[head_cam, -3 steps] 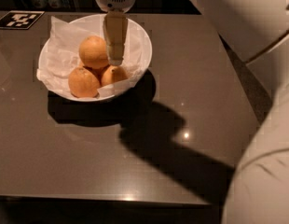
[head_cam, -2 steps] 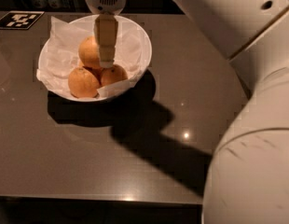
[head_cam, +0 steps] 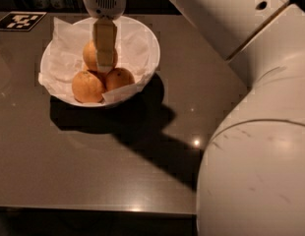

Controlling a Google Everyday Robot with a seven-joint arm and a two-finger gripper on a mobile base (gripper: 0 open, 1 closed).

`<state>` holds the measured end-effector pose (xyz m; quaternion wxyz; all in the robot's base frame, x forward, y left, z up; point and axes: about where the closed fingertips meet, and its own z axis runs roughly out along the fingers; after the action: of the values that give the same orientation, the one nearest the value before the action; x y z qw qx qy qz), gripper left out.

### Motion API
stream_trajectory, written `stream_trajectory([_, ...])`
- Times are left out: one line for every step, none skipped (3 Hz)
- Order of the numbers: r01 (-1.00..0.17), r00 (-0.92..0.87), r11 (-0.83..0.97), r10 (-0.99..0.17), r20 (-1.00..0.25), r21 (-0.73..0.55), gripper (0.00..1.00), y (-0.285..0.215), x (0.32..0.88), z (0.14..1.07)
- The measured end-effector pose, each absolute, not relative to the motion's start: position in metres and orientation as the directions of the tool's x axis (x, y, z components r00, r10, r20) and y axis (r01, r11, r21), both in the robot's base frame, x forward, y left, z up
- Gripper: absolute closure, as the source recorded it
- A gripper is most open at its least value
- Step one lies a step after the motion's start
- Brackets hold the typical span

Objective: Pick orange from white bowl

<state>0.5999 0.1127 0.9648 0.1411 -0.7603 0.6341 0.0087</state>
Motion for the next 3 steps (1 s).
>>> stream_trajectory([-0.969, 0.195, -0.159, -0.961, -0.198, -0.187, 0.16, 0.118, 0.603, 0.96])
stream_trajectory([-0.972, 0.195, -0.162, -0.959, -0.203, -0.17, 0.21, 0.122, 0.605, 0.954])
stream_trajectory([-0.974, 0.198, -0.168, -0.958, -0.206, -0.152, 0.2, 0.126, 0.607, 0.946])
